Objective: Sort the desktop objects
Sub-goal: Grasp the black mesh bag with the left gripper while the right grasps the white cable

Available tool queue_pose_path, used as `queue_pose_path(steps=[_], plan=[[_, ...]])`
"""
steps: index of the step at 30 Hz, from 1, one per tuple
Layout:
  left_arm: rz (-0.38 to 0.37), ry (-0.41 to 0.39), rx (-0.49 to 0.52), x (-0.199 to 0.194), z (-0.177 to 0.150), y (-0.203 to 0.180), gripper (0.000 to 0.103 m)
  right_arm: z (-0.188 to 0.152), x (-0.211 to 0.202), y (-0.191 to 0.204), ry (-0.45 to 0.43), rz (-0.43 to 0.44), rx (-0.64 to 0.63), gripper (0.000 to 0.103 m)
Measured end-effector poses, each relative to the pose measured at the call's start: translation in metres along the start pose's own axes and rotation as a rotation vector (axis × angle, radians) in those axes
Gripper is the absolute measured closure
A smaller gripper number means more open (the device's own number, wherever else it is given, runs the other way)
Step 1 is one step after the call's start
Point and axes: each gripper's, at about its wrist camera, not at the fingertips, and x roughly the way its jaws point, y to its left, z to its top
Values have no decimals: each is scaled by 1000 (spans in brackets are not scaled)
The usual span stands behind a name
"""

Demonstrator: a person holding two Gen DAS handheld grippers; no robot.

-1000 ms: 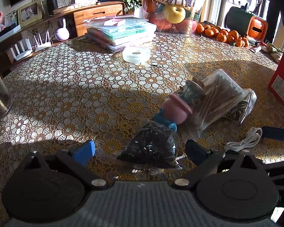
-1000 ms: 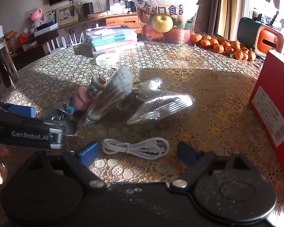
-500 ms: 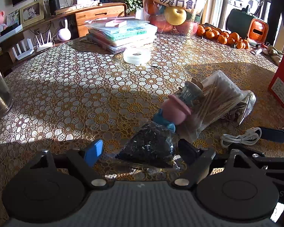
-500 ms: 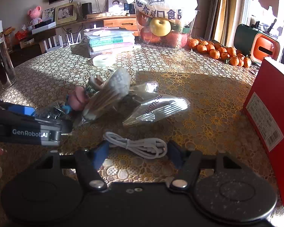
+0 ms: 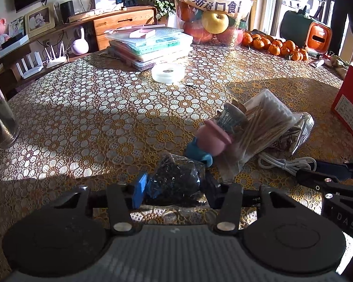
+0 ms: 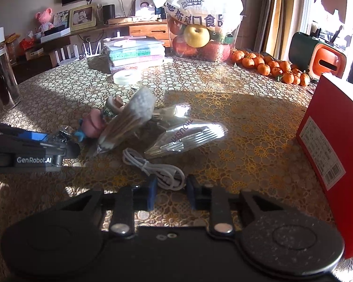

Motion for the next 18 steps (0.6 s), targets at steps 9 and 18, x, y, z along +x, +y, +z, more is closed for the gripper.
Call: queue_pose_path(steps=[9,18], plan=[[5,33,-16,-10,-2,-1,62,1,-10,-6,-8,28,-16,102],[-3,37,-24,-27,-4,-6,63,2,-24,-13,-27,50,-23,102]])
